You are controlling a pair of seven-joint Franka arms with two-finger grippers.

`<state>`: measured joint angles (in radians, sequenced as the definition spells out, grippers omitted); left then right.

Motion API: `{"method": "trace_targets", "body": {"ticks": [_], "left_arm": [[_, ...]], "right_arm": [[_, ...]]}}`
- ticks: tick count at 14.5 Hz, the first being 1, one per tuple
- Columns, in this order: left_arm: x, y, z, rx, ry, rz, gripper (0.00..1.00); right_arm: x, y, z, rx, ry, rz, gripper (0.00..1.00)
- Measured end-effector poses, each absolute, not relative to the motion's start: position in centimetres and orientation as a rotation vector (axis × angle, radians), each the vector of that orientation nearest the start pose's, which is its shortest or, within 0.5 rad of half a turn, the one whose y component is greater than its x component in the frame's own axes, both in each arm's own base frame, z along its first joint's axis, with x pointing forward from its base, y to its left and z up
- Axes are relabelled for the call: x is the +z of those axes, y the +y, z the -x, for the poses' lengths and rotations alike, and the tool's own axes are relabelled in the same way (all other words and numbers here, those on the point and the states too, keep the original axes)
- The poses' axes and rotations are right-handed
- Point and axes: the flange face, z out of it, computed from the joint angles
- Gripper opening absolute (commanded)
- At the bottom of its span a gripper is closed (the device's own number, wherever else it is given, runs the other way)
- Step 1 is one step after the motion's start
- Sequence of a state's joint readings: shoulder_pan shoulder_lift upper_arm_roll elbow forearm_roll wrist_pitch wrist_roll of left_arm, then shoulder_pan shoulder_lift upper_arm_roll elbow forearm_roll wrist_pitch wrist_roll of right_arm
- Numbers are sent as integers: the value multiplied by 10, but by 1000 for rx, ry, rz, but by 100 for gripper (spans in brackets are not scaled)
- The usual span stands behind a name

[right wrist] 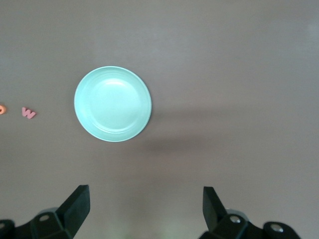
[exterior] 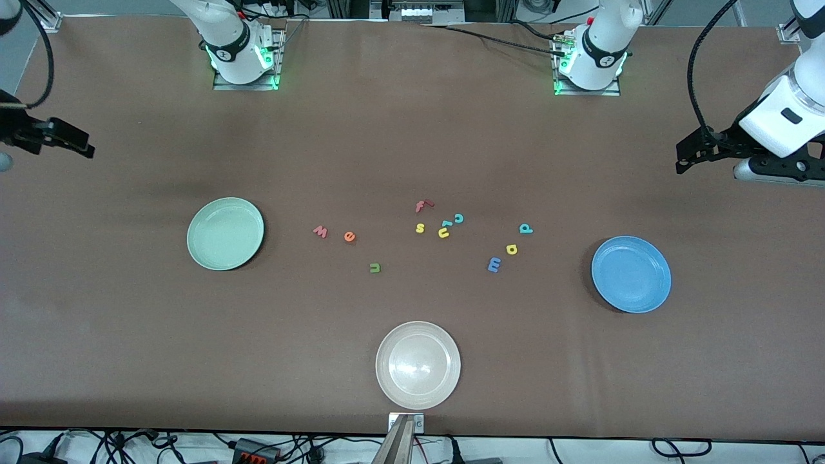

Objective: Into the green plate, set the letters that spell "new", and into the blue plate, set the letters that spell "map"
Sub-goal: 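Move the right gripper toward the pink w while the left gripper reaches letters, then grasp the pink w with the right gripper while the left gripper grasps the blue m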

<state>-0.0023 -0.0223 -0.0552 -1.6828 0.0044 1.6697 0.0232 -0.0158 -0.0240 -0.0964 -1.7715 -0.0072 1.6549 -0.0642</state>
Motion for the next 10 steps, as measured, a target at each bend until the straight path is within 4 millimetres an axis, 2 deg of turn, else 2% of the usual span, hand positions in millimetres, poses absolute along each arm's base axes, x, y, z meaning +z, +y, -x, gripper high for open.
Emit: {"method": "trace_targets", "body": {"ticks": [2, 3, 6, 8, 10], "left_arm": [[593, -33, -553, -15, 130, 3133, 100], [593, -34, -553, -15, 133, 3133, 100], [588, -42, -553, 9, 160, 3132, 100], [572, -70, -555, 79, 237, 3126, 100], [543, -110, -560, 154, 342, 3110, 100]], "right_arm": [[523, -42, -558, 172, 40, 3087, 100], [507, -25, -566, 199, 3, 3076, 100], [454, 46, -585, 276, -173, 3077, 100], [414, 91, -592, 334, -375, 3061, 100], [382, 127, -592, 374, -573, 3029, 100]]}}
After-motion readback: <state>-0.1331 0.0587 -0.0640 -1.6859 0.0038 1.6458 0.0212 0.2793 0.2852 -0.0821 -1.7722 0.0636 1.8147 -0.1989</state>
